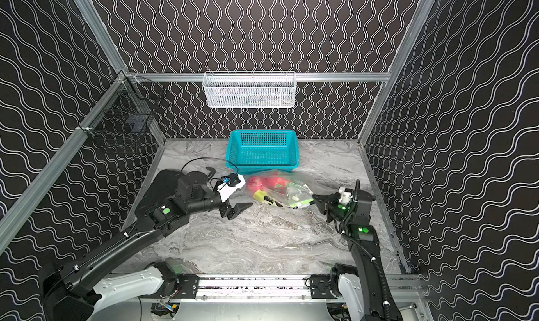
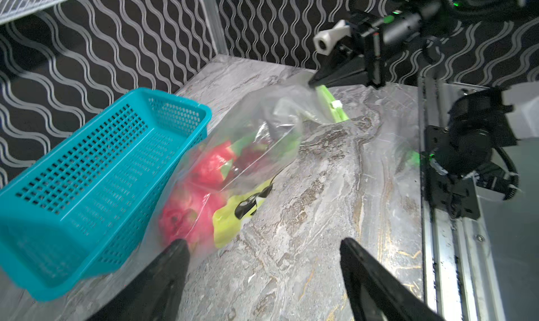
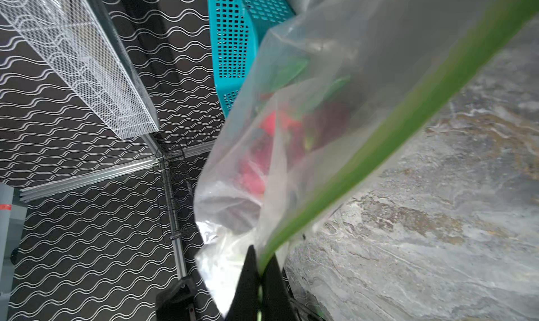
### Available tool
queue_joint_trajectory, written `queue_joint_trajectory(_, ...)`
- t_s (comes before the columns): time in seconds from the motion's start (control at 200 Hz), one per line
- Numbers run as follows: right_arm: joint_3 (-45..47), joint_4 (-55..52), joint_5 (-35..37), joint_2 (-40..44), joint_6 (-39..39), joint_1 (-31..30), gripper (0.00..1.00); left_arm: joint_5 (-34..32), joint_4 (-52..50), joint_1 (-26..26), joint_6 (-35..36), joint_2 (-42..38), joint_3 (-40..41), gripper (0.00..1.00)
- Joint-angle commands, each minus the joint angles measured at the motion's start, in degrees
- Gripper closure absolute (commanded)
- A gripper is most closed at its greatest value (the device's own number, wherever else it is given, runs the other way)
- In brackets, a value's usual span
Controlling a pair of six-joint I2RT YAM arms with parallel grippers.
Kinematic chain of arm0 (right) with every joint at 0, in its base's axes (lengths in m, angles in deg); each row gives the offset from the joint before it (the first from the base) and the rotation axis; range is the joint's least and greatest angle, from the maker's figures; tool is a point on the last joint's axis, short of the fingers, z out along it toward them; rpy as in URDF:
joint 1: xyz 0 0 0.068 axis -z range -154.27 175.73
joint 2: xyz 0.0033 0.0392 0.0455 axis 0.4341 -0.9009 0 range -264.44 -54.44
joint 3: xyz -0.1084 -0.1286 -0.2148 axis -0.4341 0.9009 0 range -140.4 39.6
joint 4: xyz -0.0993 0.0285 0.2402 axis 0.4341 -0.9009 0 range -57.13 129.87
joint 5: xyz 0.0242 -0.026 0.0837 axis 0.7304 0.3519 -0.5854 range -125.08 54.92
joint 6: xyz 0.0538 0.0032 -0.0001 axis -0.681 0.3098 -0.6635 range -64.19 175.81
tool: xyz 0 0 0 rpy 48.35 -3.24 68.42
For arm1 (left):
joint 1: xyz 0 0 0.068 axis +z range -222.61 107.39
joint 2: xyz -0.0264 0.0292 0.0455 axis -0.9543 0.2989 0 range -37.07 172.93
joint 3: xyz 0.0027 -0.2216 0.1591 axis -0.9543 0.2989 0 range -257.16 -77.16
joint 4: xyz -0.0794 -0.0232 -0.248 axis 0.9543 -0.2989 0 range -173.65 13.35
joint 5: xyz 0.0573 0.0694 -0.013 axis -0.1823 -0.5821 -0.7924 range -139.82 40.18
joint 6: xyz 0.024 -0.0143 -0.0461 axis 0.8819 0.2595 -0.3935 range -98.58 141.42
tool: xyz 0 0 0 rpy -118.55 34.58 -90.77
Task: Open the zip-top bag and take out the dragon fruit
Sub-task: Pick up the zipper food storage bag at the center of the board.
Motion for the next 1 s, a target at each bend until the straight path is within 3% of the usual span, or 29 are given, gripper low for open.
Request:
queue_joint_trajectory(0.0, -7.26, -9.28, 1.41, -3.07, 6.33, -1.55, 1.00, 7.38, 2.17, -0.04, 6.58, 0.11, -1.33, 0.15)
queue_joint_trajectory(0.225, -29.46, -16.38, 7.07, -13.52, 8.24, -12.65, 1.00, 6.33, 4.06, -1.58, 7.34, 0.39, -4.72, 0.15)
queue_joint_trajectory(0.39, -39.63, -14.59, 8.43, -20.40, 4.55, -19.51, 1.00, -0.05, 4.51, -5.24, 8.36, -0.12, -5.57, 0.17)
queue_joint_trajectory(0.66, -48.59, -16.41, 10.63, -26.52, 2.50, -27.21, 1.00, -15.29, 7.31, -8.69, 11.56, -0.91, -5.74, 0.35)
queue_joint_trajectory(0.816, -51.14, -17.09, 12.32, -28.36, 1.87, -30.75, 1.00, -19.20, 5.70, -8.69, 12.83, 2.39, -9.17, 0.61)
queue_joint_trajectory(0.996, -49.70, -15.12, 13.05, -28.32, 0.32, -32.55, 1.00, -20.80, 9.18, -8.69, 13.38, 4.56, -8.72, 0.58)
